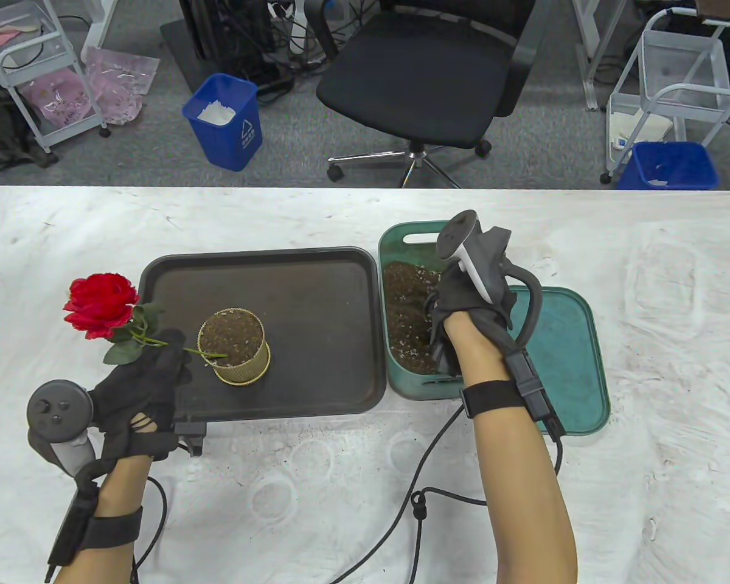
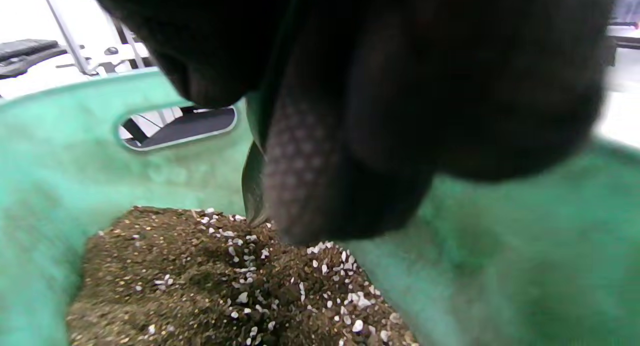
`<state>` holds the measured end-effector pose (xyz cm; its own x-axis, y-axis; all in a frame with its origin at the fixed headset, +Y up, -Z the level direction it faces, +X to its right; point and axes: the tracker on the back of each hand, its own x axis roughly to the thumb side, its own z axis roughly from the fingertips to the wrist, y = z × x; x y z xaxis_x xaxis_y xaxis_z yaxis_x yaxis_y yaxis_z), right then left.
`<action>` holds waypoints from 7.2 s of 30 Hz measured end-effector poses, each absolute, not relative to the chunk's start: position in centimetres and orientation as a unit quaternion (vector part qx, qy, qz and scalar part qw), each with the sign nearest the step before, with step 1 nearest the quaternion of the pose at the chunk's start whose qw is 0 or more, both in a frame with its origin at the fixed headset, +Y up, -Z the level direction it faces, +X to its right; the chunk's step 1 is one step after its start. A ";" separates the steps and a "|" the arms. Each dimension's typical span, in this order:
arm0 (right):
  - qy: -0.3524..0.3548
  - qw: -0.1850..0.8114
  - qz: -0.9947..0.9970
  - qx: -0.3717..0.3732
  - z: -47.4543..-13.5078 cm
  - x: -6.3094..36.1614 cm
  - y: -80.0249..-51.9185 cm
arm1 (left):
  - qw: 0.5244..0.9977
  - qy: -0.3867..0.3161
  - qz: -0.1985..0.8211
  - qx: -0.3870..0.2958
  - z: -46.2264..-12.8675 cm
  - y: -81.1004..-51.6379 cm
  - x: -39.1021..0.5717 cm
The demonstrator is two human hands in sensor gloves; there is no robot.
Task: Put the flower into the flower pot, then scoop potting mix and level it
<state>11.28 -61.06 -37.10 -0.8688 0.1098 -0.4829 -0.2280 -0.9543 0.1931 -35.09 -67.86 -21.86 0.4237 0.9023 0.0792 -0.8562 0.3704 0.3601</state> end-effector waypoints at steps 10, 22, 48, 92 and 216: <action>0.169 0.111 0.949 -0.243 -39.6 11.4 -64.6 | 0.825 0.065 0.533 0.176 -21.9 -67.8 -35.1; 0.287 0.324 0.872 -0.228 -39.2 12.6 -66.3 | 0.826 0.066 0.530 0.177 -21.8 -67.8 -35.2; 0.203 0.590 0.744 -0.238 -31.6 16.8 -64.3 | 0.821 0.068 0.541 0.172 -21.8 -67.9 -35.1; 0.055 0.295 0.952 0.054 -28.1 -7.0 -63.4 | 0.822 0.069 0.538 0.173 -21.8 -67.9 -35.1; 0.175 0.584 0.764 -0.211 -29.6 15.6 -62.7 | 0.822 0.070 0.537 0.175 -21.6 -67.8 -35.0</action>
